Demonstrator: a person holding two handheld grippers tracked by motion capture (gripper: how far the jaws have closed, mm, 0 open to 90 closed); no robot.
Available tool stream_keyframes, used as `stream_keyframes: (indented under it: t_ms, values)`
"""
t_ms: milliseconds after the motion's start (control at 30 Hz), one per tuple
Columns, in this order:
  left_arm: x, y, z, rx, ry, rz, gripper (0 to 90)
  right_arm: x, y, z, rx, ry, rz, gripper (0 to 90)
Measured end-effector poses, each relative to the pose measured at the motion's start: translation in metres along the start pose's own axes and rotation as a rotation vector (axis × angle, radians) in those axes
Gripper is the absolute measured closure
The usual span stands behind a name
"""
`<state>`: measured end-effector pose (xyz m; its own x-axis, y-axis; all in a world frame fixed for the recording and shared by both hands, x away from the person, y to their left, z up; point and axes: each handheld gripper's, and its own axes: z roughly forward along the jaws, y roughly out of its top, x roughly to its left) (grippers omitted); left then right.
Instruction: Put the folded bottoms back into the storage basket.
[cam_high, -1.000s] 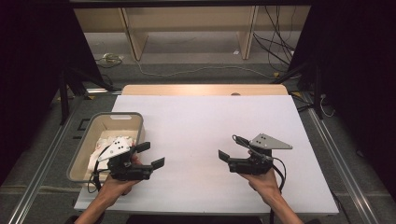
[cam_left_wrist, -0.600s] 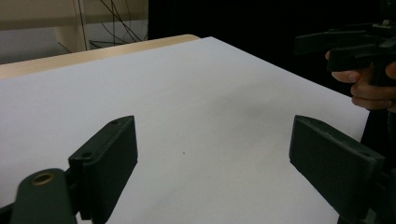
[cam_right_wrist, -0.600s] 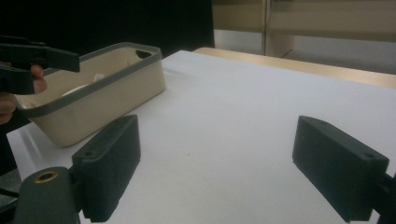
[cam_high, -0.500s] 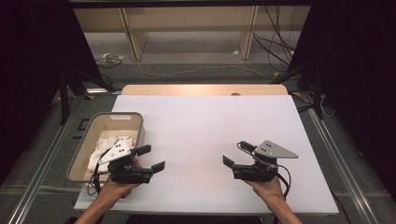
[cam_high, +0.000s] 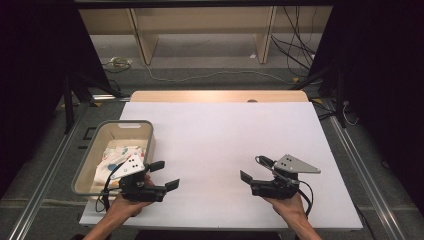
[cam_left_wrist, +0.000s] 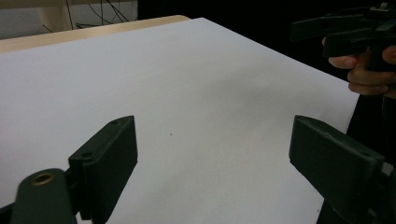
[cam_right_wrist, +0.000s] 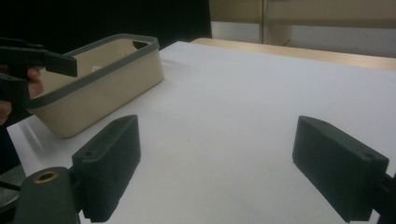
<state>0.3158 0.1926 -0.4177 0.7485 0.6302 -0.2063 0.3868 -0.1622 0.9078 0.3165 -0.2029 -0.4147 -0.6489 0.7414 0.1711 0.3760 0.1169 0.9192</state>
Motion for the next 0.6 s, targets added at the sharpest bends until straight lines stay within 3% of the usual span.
stream_keyframes:
  t_ms: [233, 600]
  values:
    - [-0.0005, -0.0047, 0.0003, 0.02, 0.004, -0.006, 15.3, 0.0014, -0.0041, -0.0041, 0.01, -0.012, 0.005, 15.8]
    - [0.0006, -0.0025, 0.0002, 0.004, 0.005, -0.013, 15.3, 0.0001, -0.0038, -0.0073, -0.004, -0.021, 0.004, 15.8]
